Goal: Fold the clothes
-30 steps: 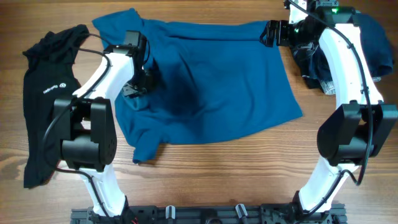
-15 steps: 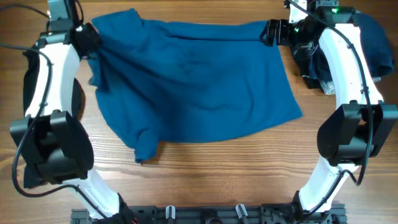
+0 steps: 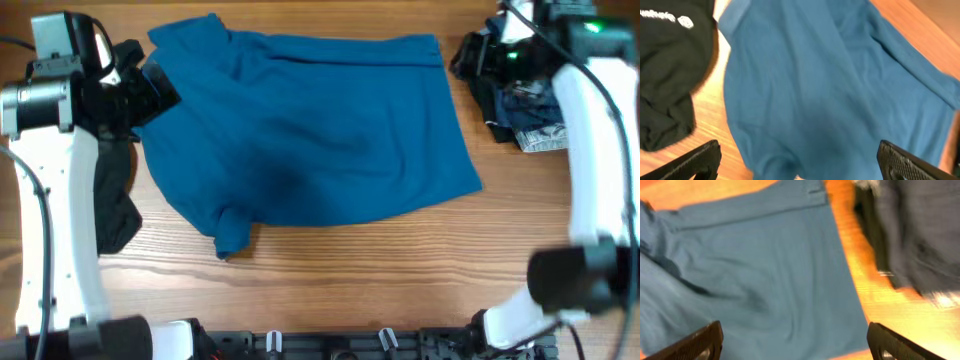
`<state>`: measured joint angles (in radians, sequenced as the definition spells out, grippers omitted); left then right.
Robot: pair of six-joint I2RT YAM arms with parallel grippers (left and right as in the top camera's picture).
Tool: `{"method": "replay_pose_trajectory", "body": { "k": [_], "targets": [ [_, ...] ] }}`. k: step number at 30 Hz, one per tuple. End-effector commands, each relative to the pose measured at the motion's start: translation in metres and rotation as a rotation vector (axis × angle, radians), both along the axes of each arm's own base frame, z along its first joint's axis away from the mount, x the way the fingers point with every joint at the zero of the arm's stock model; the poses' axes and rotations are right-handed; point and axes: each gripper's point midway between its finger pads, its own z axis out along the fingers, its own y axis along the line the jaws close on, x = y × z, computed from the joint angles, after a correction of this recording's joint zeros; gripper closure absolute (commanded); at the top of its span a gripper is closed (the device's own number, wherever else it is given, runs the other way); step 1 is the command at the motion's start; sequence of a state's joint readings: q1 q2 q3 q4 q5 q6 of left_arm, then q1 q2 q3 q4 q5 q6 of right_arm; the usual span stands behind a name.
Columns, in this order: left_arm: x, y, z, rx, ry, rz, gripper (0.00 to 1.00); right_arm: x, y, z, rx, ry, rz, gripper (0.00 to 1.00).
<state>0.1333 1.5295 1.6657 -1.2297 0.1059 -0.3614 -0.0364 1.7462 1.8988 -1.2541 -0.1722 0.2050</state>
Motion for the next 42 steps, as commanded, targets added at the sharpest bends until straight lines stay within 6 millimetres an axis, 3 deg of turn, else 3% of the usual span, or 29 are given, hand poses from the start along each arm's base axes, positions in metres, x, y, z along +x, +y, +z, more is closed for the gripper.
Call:
{"method": "replay_pose_trajectory", "body": {
  "k": [1,3,5,8,12,15,20,23,28,32,34,37,38,39,40,42],
  "targets": [
    [-0.018,-0.041,0.001,-0.057,0.054,-0.072,0.00,-0.059,-0.018,0.048,-0.045,-0.033,-0.163,0.07],
    [-0.030,-0.064,-0.005,-0.066,0.104,-0.115,0.00,-0.095,-0.024,0.054,-0.066,0.011,-0.222,0.06],
    [-0.043,-0.083,-0.021,-0.066,0.165,-0.129,0.00,-0.120,-0.027,0.043,-0.075,0.061,-0.263,0.06],
    [-0.070,-0.087,-0.064,-0.046,0.271,-0.039,0.00,-0.138,-0.026,-0.008,-0.046,0.162,-0.336,0.04],
    [-0.105,-0.082,-0.122,-0.061,0.407,0.062,0.00,-0.136,-0.012,-0.088,0.029,0.246,-0.336,0.04],
    [-0.127,-0.083,-0.148,-0.072,0.494,0.076,0.00,-0.132,-0.009,-0.121,0.046,0.243,-0.325,0.04],
    [-0.164,-0.107,-0.185,-0.104,0.605,0.050,0.00,-0.115,-0.009,-0.152,0.058,0.173,-0.320,0.04],
    [-0.180,-0.107,-0.204,-0.096,0.645,0.078,0.04,-0.104,-0.010,-0.160,0.051,0.146,-0.296,0.04],
    [-0.173,-0.101,-0.230,-0.072,0.577,0.080,0.25,-0.095,-0.010,-0.160,0.042,0.118,-0.272,0.04],
    [-0.170,-0.077,-0.233,0.065,0.541,0.110,0.41,-0.092,-0.010,-0.159,0.043,0.104,-0.271,0.04],
    [-0.165,-0.069,-0.233,0.111,0.516,0.121,0.60,-0.091,-0.010,-0.158,0.040,0.098,-0.265,0.04],
    [-0.149,-0.066,-0.233,0.112,0.451,0.137,0.67,-0.089,-0.012,-0.158,0.026,0.089,-0.252,0.04],
    [-0.142,-0.067,-0.232,0.101,0.423,0.145,0.83,-0.089,-0.012,-0.158,0.026,0.089,-0.252,0.04],
    [-0.135,-0.065,-0.232,0.095,0.397,0.157,0.96,-0.089,-0.012,-0.158,0.026,0.089,-0.252,0.04],
    [-0.127,-0.057,-0.229,0.118,0.366,0.175,0.96,-0.089,-0.012,-0.158,0.026,0.089,-0.252,0.04],
    [-0.113,-0.046,-0.200,0.189,0.334,0.153,0.96,-0.089,-0.012,-0.158,0.025,0.089,-0.251,0.04]
  ]
}}
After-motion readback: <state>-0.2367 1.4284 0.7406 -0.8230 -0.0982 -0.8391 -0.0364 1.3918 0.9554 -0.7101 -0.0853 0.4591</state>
